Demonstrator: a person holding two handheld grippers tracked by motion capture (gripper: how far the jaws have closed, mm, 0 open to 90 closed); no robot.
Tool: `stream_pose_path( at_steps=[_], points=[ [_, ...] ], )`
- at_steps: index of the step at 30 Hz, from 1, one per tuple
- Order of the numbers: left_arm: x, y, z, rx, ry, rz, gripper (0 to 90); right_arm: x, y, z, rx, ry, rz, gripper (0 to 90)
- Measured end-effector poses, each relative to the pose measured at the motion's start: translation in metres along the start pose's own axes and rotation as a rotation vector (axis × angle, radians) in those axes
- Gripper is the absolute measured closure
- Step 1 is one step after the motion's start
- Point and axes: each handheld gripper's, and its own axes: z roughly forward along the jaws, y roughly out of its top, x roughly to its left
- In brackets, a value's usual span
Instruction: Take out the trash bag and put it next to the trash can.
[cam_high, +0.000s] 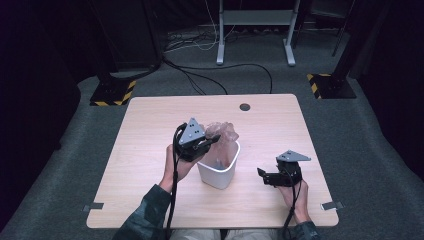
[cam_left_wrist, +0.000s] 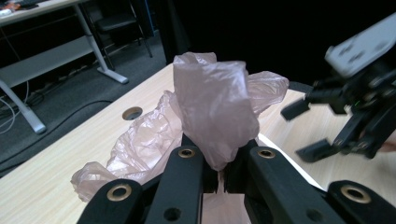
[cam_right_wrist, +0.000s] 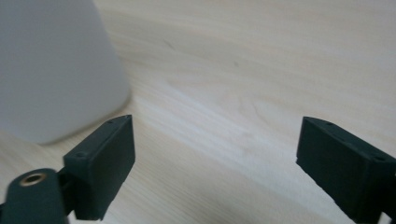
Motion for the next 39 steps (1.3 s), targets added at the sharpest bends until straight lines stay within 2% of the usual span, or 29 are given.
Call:
stream_pose_path(
  at_steps=[3,4,5,7,11,14,16,20,29,39],
  points=[
    [0.002,0.003,-0.004,-0.01,0.006,-0.002,86.9,-0.007,-0.012,0.011,0.055,0.003,0.004,7.1],
    [0.002,0.004,-0.005,-0.015,0.003,-0.008,86.9,-0.007,-0.014,0.013,0.066,0.004,-0.002,6.8],
    [0.002,0.004,-0.005,-0.015,0.003,-0.008,86.9,-0.007,-0.016,0.015,0.081,-0.016,-0.025,6.4],
    [0.003,0.008,-0.008,-0.014,0.005,0.003,87.0,-0.008,-0.02,0.017,0.088,-0.029,-0.048,5.9],
    [0.004,0.014,-0.011,-0.016,0.009,0.009,87.0,-0.01,-0.025,0.022,0.115,-0.045,-0.054,5.3],
    [0.004,0.019,-0.014,-0.016,0.013,0.017,87.0,-0.014,-0.03,0.027,0.154,-0.063,-0.05,4.4],
    [0.004,0.022,-0.016,-0.018,0.012,0.023,87.0,-0.014,-0.03,0.027,0.146,-0.074,-0.063,4.7],
    [0.007,0.027,-0.021,-0.024,0.02,0.025,87.0,-0.016,-0.031,0.028,0.151,-0.066,-0.047,4.6],
    [0.012,0.039,-0.037,-0.049,0.044,0.032,87.0,-0.016,-0.032,0.029,0.138,-0.07,-0.046,4.6],
    [0.016,0.058,-0.053,-0.072,0.071,0.062,87.1,-0.016,-0.032,0.029,0.138,-0.067,-0.048,4.7]
  ],
)
